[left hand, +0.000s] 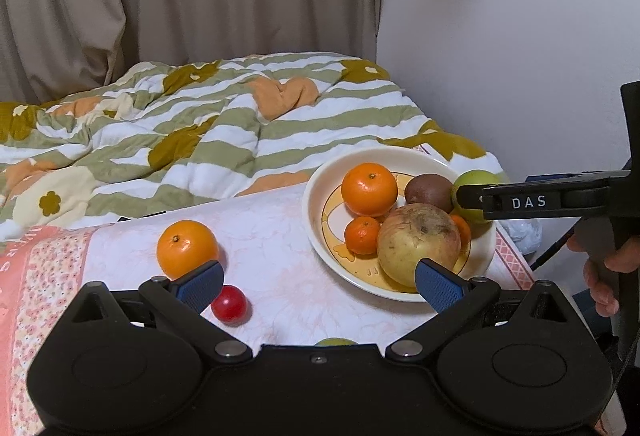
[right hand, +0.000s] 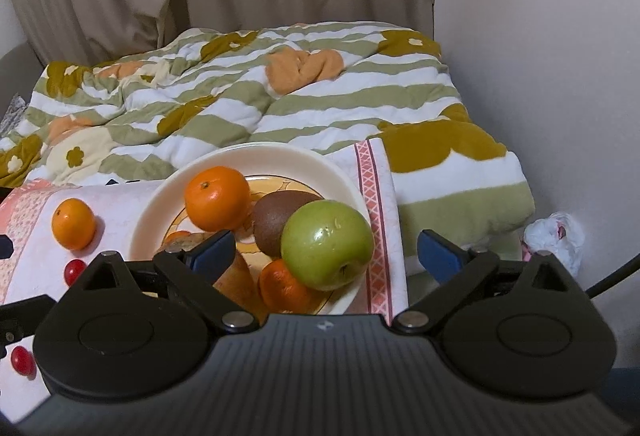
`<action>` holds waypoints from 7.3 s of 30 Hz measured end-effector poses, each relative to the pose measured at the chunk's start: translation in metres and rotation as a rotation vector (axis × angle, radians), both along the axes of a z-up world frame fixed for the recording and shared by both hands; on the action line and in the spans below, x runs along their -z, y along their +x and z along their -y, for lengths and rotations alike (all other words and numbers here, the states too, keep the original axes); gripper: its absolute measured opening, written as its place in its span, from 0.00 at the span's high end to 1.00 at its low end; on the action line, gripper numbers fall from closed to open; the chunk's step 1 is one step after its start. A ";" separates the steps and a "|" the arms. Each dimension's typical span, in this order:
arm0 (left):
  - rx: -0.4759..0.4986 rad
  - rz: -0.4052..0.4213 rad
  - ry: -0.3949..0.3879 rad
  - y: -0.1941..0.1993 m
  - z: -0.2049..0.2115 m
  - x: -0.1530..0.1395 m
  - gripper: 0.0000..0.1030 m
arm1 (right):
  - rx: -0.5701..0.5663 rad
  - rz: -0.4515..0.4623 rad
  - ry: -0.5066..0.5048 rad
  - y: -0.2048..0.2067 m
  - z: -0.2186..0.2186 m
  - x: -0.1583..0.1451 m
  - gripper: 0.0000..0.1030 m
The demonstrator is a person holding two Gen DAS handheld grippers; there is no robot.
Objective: Organize fruits
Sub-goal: 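Lower both apples into the bowl and open both tools, then withdraw both tools from the bowl toward the orange and green apple, then grasp the orange with the left tool while the right tool grasps the second green apple, then carry the orange and green apple with both tools over the white bowl, then release the orange from the left tool while the right tool releases the green apple into the bowl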
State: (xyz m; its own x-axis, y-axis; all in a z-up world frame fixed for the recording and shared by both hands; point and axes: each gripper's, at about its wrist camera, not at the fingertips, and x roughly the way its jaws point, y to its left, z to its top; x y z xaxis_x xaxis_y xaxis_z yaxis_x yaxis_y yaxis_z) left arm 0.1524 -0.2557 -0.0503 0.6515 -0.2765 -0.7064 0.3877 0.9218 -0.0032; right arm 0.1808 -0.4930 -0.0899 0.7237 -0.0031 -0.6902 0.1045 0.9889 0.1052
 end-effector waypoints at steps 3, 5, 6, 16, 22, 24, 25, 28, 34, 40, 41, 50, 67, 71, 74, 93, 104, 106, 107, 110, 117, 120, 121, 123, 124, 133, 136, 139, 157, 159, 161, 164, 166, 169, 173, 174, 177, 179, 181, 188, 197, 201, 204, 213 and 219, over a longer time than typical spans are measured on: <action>-0.002 0.009 -0.006 -0.007 -0.002 -0.006 0.00 | -0.002 0.012 -0.005 -0.007 -0.003 -0.009 0.00; -0.005 0.022 -0.005 -0.012 -0.003 -0.010 0.00 | -0.005 0.022 -0.010 -0.012 -0.005 -0.015 0.00; -0.008 0.033 -0.005 -0.015 -0.004 -0.013 0.00 | -0.009 0.027 -0.012 -0.015 -0.007 -0.019 0.00; -0.036 0.122 -0.019 -0.052 -0.019 -0.042 0.00 | -0.039 0.084 -0.038 -0.049 -0.023 -0.051 0.00; -0.085 0.173 -0.012 -0.076 -0.045 -0.062 0.00 | -0.063 0.108 -0.043 -0.073 -0.037 -0.071 0.00; -0.105 0.180 -0.011 -0.080 -0.057 -0.067 0.00 | -0.073 0.113 -0.039 -0.079 -0.043 -0.078 0.00; -0.117 0.182 -0.011 -0.082 -0.064 -0.069 0.00 | -0.079 0.116 -0.036 -0.082 -0.048 -0.081 0.00; -0.150 0.187 -0.014 -0.084 -0.087 -0.073 0.00 | -0.092 0.122 -0.023 -0.090 -0.060 -0.088 0.00; -0.181 0.197 -0.008 -0.072 -0.129 -0.079 0.00 | -0.083 0.129 -0.023 -0.098 -0.091 -0.097 0.00; -0.129 0.183 -0.020 -0.041 -0.165 -0.087 0.00 | -0.022 0.108 -0.022 -0.102 -0.127 -0.100 0.00; -0.115 0.180 -0.017 -0.035 -0.169 -0.087 0.00 | -0.010 0.103 -0.023 -0.102 -0.132 -0.099 0.00; 0.050 0.105 -0.010 0.028 -0.184 -0.068 0.00 | 0.122 0.044 -0.026 -0.091 -0.181 -0.082 0.00; 0.181 -0.131 0.000 0.118 -0.145 0.016 0.02 | 0.202 -0.131 -0.050 -0.047 -0.211 -0.014 0.00; 0.185 -0.167 0.003 0.127 -0.132 0.032 0.03 | 0.195 -0.177 -0.014 -0.038 -0.211 0.005 0.00; 0.194 -0.189 0.014 0.134 -0.121 0.043 0.09 | 0.200 -0.193 -0.016 -0.035 -0.209 0.014 0.00; 0.233 -0.239 0.053 0.140 -0.091 0.073 0.37 | 0.185 -0.262 0.041 -0.033 -0.199 0.038 0.13; 0.214 -0.233 0.071 0.134 -0.109 0.071 0.38 | 0.172 -0.246 0.048 -0.031 -0.203 0.037 0.21; 0.206 -0.232 0.071 0.131 -0.114 0.070 0.38 | 0.167 -0.249 0.035 -0.030 -0.205 0.038 0.30; 0.203 -0.230 0.070 0.129 -0.116 0.069 0.38 | 0.163 -0.247 0.028 -0.031 -0.205 0.037 0.32; 0.198 -0.221 0.063 0.123 -0.123 0.065 0.38 | 0.166 -0.244 0.031 -0.031 -0.204 0.037 0.32; 0.204 -0.185 0.041 0.101 -0.134 0.046 0.38 | 0.177 -0.205 0.009 -0.043 -0.208 0.021 0.32; 0.216 -0.158 0.028 0.088 -0.137 0.034 0.38 | 0.183 -0.178 0.001 -0.054 -0.210 0.010 0.32; 0.221 -0.148 0.024 0.084 -0.138 0.030 0.38 | 0.188 -0.170 -0.001 -0.058 -0.210 0.006 0.33; 0.232 -0.125 0.013 0.073 -0.139 0.020 0.38 | 0.200 -0.153 0.003 -0.067 -0.210 -0.003 0.33; 0.239 -0.115 0.009 0.067 -0.139 0.015 0.38 | 0.209 -0.144 0.007 -0.073 -0.209 -0.008 0.33; 0.248 -0.046 -0.042 0.017 -0.125 -0.024 0.38 | 0.245 -0.060 0.027 -0.122 -0.184 -0.048 0.33; 0.221 -0.022 -0.053 0.001 -0.113 -0.034 0.38 | 0.223 -0.041 0.031 -0.134 -0.166 -0.058 0.33; 0.174 -0.002 -0.055 -0.013 -0.098 -0.041 0.38 | 0.180 -0.023 0.037 -0.144 -0.143 -0.067 0.33; -0.047 0.004 -0.125 -0.011 -0.009 -0.049 0.38 | -0.070 0.055 -0.070 -0.095 -0.023 -0.113 0.33; -0.056 -0.004 -0.124 0.001 -0.004 -0.045 0.38 | -0.067 0.058 -0.076 -0.080 -0.015 -0.111 0.32; -0.056 -0.014 -0.119 0.014 0.001 -0.040 0.38 | -0.064 0.056 -0.068 -0.065 -0.008 -0.108 0.32; -0.052 -0.037 -0.110 0.037 0.009 -0.030 0.38 | -0.055 0.049 -0.059 -0.039 -0.001 -0.101 0.33; -0.050 -0.053 -0.098 0.050 0.013 -0.023 0.38 | -0.051 0.040 -0.054 -0.021 0.002 -0.095 0.33; -0.045 -0.081 -0.080 0.070 0.020 -0.009 0.38 | -0.051 0.026 -0.046 0.007 0.004 -0.084 0.32; -0.036 -0.123 -0.055 0.094 0.027 0.010 0.38 | -0.051 0.000 -0.035 0.038 0.005 -0.068 0.33; -0.033 -0.128 -0.047 0.098 0.030 0.014 0.38 | -0.052 -0.007 -0.034 0.045 0.005 -0.064 0.33; -0.025 -0.154 -0.018 0.110 0.036 0.028 0.38 | -0.050 -0.026 -0.037 0.060 0.004 -0.053 0.33; -0.016 -0.161 -0.005 0.113 0.038 0.035 0.38 | -0.049 -0.038 -0.033 0.067 0.005 -0.047 0.33; -0.010 -0.159 0.021 0.115 0.043 0.039 0.38 | -0.048 -0.049 -0.027 0.072 0.005 -0.041 0.32; 0.006 -0.151 0.043 0.115 0.047 0.045 0.36 | -0.045 -0.067 -0.018 0.082 0.009 -0.032 0.32; -0.006 -0.099 0.005 0.105 0.041 0.026 0.04 | -0.056 -0.073 -0.012 0.090 0.010 -0.028 0.32; -0.022 -0.102 0.010 0.104 0.035 0.023 0.04 | -0.075 -0.086 0.013 0.100 0.005 -0.022 0.32; -0.034 -0.112 0.010 0.102 0.031 0.023 0.04 | -0.098 -0.099 0.022 0.108 -0.003 -0.016 0.32; -0.069 -0.115 0.018 0.094 0.019 0.023 0.04 | -0.112 -0.115 0.032 0.126 -0.016 0.008 0.32; -0.085 -0.108 0.022 0.089 0.013 0.023 0.04 | -0.108 -0.110 0.039 0.128 -0.016 0.011 0.31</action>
